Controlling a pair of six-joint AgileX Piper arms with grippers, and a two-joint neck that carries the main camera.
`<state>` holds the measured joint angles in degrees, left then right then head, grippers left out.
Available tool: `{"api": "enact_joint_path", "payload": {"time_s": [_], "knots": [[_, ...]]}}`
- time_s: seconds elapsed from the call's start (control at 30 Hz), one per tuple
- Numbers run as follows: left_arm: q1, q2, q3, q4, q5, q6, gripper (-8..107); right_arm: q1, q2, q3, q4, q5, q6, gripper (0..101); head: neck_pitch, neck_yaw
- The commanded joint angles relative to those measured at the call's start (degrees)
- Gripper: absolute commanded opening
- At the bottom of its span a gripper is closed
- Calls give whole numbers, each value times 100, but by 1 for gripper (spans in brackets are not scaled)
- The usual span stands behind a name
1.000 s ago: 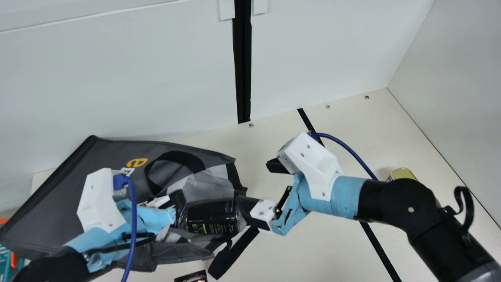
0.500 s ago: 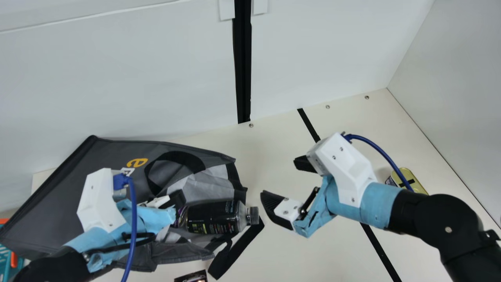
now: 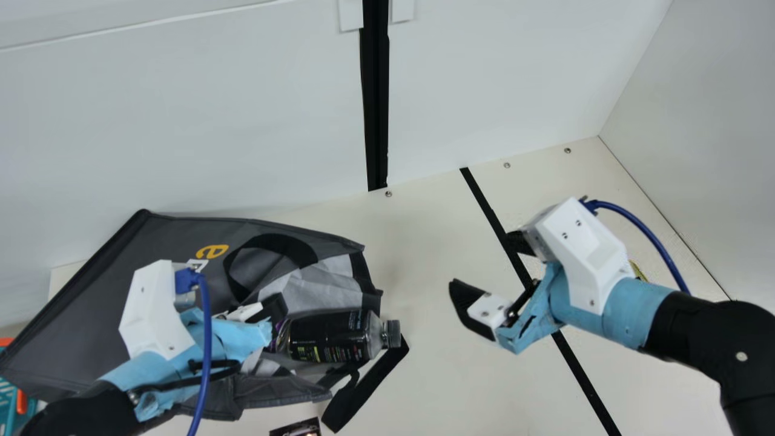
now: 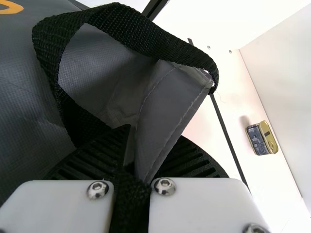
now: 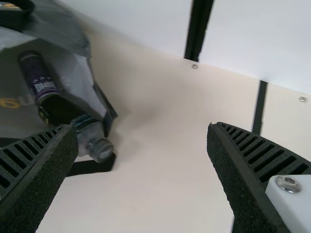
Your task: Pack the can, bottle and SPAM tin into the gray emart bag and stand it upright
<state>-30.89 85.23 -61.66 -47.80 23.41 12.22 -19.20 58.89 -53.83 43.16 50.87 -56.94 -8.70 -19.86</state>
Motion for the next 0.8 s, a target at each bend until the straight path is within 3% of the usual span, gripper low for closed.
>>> {"api": "enact_joint_path", "payload": {"time_s": [0.0,0.37,0.53,0.77], "knots": [[0,0,0,0,0,0,-8,-273,12,-27,-27,64,-61,95,-130,-14],[0,0,0,0,0,0,-8,-1075,-183,-59,-450,240,-23,95,-130,-14],[0,0,0,0,0,0,-8,-1174,-403,0,-1038,114,538,95,-130,-14],[0,0,0,0,0,0,-8,-1016,-799,74,-2256,1,1837,95,-130,-14]]}}
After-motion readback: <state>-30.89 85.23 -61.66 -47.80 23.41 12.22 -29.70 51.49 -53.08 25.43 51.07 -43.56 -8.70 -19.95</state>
